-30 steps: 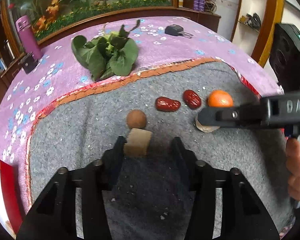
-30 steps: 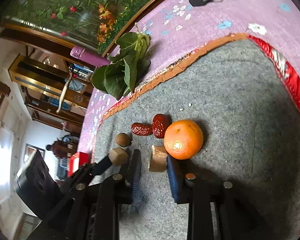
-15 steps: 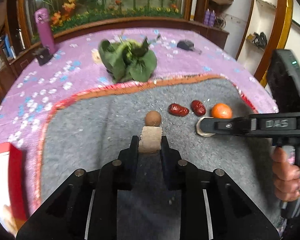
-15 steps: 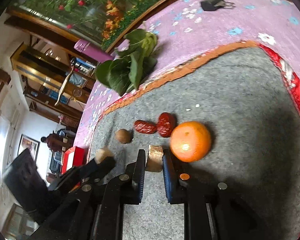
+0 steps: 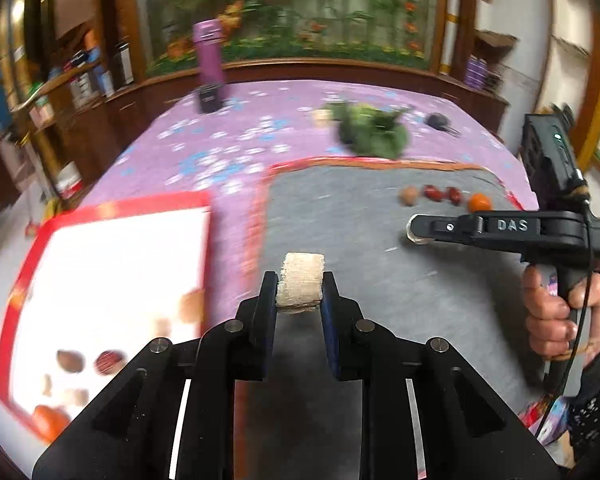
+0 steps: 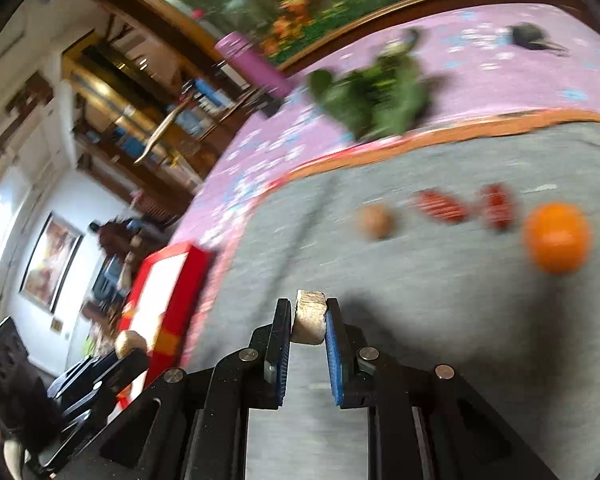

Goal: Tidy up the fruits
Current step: 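Carry both tan cubes over the white tray and open both grippers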

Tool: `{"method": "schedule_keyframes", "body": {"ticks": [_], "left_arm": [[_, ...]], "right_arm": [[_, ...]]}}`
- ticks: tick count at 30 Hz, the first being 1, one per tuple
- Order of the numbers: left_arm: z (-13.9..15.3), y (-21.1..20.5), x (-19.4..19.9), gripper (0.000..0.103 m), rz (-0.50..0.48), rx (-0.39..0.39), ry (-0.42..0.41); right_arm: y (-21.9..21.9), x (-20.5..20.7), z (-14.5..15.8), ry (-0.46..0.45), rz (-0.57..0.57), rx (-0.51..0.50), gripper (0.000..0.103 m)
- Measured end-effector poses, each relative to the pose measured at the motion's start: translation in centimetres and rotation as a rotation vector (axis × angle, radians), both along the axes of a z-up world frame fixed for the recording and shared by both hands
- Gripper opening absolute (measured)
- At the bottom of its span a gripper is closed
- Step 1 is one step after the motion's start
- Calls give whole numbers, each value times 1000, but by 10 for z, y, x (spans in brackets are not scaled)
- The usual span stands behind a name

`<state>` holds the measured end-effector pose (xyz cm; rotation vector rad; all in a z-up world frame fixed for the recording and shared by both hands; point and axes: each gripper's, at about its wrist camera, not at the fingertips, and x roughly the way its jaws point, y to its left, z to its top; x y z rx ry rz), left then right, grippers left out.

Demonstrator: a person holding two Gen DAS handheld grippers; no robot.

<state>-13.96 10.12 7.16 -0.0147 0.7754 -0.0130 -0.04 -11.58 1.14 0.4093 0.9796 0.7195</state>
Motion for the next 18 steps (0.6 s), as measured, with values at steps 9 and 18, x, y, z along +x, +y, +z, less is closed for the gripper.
{"method": "schedule_keyframes", "body": {"ticks": [9,18], "left_arm": [[-3,100,-28,20,224,-1,-5],[-16,136,-38,20,283,-9,13]], "right_arm": [[135,-33,36,-71,218,13,16],[207,-51,26,-75,311,-54,16]]}}
